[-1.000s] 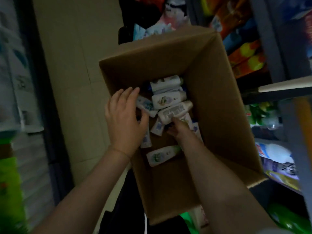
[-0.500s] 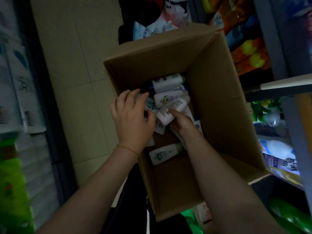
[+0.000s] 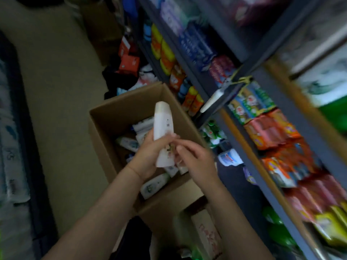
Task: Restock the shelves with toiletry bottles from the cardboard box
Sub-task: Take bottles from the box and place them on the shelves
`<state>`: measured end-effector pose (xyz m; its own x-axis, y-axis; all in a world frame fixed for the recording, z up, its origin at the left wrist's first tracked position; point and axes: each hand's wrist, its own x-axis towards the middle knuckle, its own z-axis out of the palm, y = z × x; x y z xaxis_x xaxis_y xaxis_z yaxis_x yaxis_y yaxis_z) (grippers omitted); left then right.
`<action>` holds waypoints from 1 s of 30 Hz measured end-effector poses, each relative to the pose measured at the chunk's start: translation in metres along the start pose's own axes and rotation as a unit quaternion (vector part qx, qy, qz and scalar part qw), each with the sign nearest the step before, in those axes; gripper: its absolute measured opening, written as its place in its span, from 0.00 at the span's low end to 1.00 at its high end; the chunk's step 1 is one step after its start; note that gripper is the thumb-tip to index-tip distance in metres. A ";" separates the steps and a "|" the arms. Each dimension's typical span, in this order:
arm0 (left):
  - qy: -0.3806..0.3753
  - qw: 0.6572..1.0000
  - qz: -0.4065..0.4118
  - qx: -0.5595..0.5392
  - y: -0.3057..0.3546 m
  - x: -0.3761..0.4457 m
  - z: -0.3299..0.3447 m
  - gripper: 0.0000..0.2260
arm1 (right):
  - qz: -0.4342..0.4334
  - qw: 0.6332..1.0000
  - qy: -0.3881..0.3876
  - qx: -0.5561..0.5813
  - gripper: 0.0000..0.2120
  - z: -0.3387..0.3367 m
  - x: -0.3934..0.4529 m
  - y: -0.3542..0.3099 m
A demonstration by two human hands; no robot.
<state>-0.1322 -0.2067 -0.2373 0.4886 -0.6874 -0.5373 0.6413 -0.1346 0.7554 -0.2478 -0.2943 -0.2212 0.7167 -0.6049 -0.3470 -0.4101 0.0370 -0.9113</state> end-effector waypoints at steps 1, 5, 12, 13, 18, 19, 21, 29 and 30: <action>-0.013 0.999 -0.010 -0.030 0.005 -0.006 0.007 0.14 | -0.021 1.000 0.014 -0.015 0.07 -0.010 -0.009 -0.006; -0.090 0.995 0.033 -0.008 0.021 -0.060 0.092 0.25 | -0.093 0.989 0.115 -0.028 0.04 -0.079 -0.081 -0.035; -0.321 0.917 0.174 0.160 0.033 -0.164 0.269 0.19 | -0.172 0.959 0.221 -0.049 0.19 -0.209 -0.229 -0.086; -0.351 0.899 0.197 0.174 0.035 -0.178 0.293 0.18 | -0.184 0.950 0.245 -0.051 0.19 -0.228 -0.251 -0.092; -0.428 0.812 0.343 0.201 0.043 -0.239 0.396 0.24 | -0.271 0.870 0.404 -0.078 0.17 -0.301 -0.348 -0.122; -0.415 0.803 0.379 0.199 0.043 -0.244 0.412 0.22 | -0.286 0.845 0.444 -0.085 0.18 -0.314 -0.365 -0.126; -0.367 0.769 0.474 0.224 0.041 -0.248 0.438 0.15 | -0.308 0.794 0.515 -0.099 0.17 -0.339 -0.392 -0.135; -0.239 0.547 0.668 0.445 0.014 -0.236 0.494 0.19 | -0.222 0.764 0.584 -0.161 0.13 -0.439 -0.418 -0.155; -0.228 0.537 0.676 0.451 0.012 -0.237 0.496 0.19 | -0.210 0.769 0.579 -0.170 0.15 -0.449 -0.417 -0.157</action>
<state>-0.5332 -0.3991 0.0854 -0.1808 -0.6677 0.7221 -0.7641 0.5576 0.3244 -0.7352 -0.4053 0.1663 -0.0771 -0.8170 0.5714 -0.5440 -0.4458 -0.7108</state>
